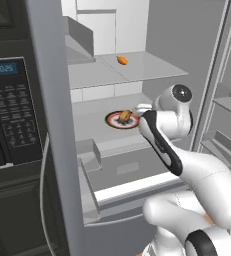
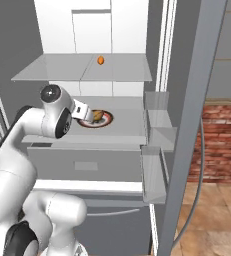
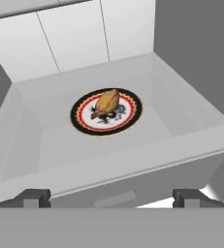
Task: Retrieve the chicken drumstick from the fridge and place it on the saucepan with marinade on the stove.
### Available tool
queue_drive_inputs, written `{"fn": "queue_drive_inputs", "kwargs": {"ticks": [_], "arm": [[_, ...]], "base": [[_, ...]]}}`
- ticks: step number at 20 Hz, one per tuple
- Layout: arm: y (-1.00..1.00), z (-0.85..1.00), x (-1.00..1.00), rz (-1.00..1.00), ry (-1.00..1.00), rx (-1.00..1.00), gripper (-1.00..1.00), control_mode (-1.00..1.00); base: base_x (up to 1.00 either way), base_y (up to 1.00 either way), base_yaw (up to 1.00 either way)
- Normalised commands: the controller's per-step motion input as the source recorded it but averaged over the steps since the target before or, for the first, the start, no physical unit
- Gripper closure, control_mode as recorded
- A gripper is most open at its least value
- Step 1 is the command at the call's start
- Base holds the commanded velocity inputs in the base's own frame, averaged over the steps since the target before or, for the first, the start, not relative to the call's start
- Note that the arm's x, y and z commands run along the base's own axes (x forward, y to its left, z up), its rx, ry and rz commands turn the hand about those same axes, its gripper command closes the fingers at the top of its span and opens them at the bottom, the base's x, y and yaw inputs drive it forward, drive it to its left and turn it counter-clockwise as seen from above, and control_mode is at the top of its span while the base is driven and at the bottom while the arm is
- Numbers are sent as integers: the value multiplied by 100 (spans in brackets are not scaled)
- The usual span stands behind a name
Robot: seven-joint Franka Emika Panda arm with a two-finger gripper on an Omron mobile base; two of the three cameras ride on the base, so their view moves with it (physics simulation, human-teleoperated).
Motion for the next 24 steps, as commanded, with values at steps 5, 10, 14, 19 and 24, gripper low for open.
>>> {"fn": "queue_drive_inputs", "kwargs": {"ticks": [5,10,14,19,24], "arm": [[3,-1,44,0,2,0,-100,-100],[7,-13,30,0,0,0,-100,-100],[14,-27,32,0,0,-1,-100,-100],[12,-26,32,0,0,0,-100,-100],[8,-14,31,-1,1,0,-100,-100]], "base": [[0,0,0],[0,0,0],[0,0,0],[0,0,0],[0,0,0]]}}
